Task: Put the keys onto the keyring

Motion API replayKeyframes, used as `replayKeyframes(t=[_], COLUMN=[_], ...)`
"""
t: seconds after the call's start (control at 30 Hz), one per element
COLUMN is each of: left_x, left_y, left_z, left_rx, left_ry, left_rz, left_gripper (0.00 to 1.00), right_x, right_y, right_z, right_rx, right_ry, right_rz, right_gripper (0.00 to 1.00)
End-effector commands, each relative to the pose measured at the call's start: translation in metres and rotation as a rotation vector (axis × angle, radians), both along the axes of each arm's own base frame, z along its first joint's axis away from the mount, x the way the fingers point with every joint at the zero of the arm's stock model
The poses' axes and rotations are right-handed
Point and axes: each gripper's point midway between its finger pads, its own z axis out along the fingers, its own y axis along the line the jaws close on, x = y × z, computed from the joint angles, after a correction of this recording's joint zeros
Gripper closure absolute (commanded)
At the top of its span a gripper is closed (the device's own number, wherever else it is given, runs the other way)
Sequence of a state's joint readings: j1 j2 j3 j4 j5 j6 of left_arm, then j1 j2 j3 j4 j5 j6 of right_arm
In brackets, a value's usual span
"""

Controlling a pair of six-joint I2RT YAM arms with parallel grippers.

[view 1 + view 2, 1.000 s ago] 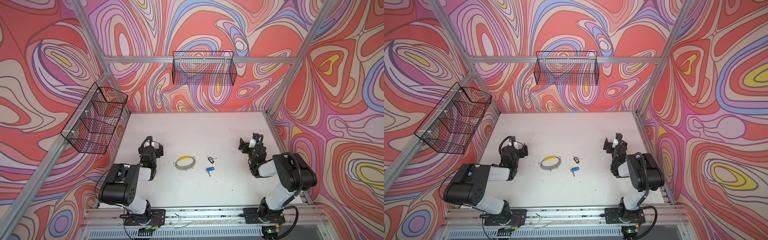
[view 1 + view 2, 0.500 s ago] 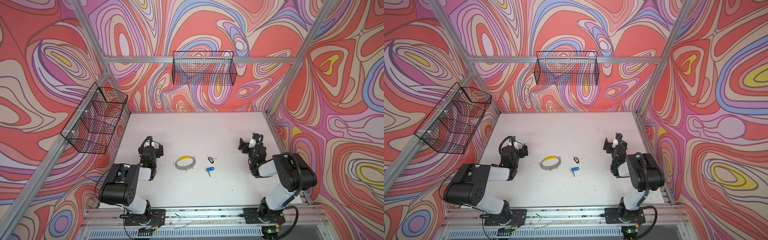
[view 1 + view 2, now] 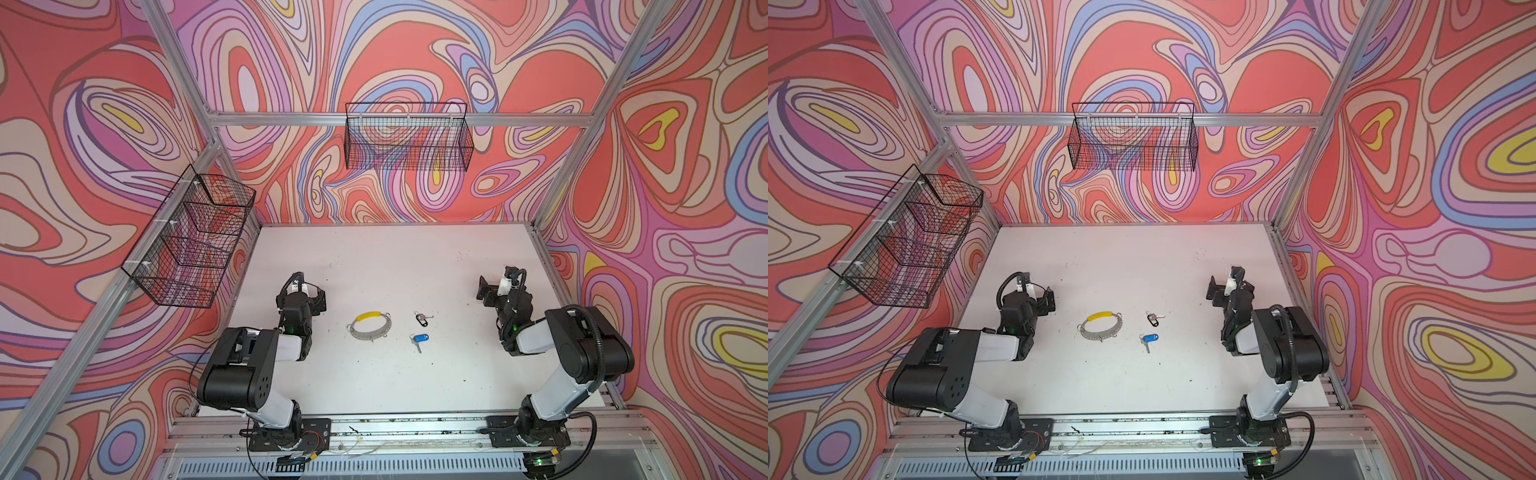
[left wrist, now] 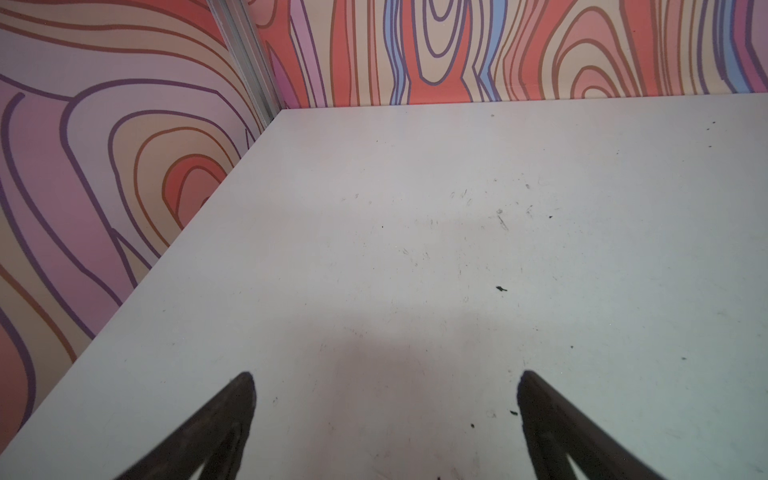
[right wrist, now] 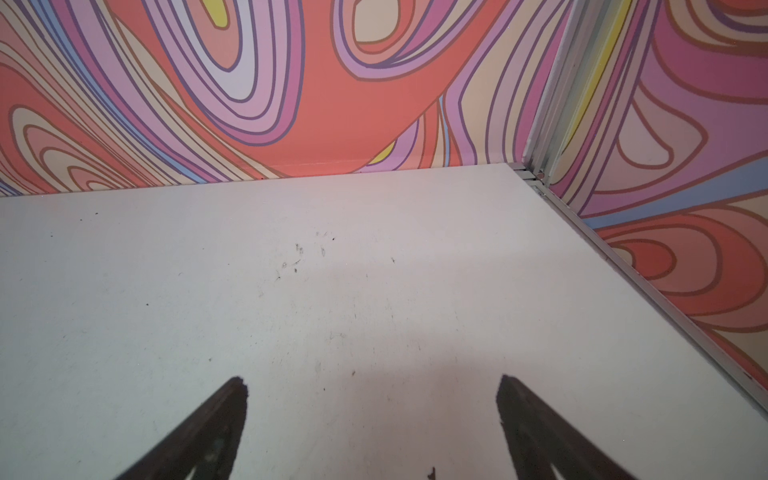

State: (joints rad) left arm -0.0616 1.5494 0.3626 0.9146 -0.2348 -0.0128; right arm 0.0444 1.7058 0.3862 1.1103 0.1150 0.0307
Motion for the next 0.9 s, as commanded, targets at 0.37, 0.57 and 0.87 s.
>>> replayKeyframes(t=[0.37, 0.57, 0.87], left_x=[0.002, -0.001, -0.034], left_y=[0.005, 0.029, -0.003], left_z=[0.032, 0.079, 0.111], left_rx=[-0.015, -0.021, -0.299], left_ry=[0.008, 0.092, 0.367], left_rz=[0.029, 0.196, 0.185], left_gripper=[0.00, 0.00, 0.03], right_x=[0.012, 0.031, 0.046], right_y=[-0.035, -0.019, 0.069], right_z=[0.056, 0.074, 0.119], right_rx=[0.154, 0.170, 0.230], right_ry=[0.109, 0.185, 0.255], right_rz=[-0.258, -0.176, 0.124], right_gripper=[0.02, 0.02, 0.12])
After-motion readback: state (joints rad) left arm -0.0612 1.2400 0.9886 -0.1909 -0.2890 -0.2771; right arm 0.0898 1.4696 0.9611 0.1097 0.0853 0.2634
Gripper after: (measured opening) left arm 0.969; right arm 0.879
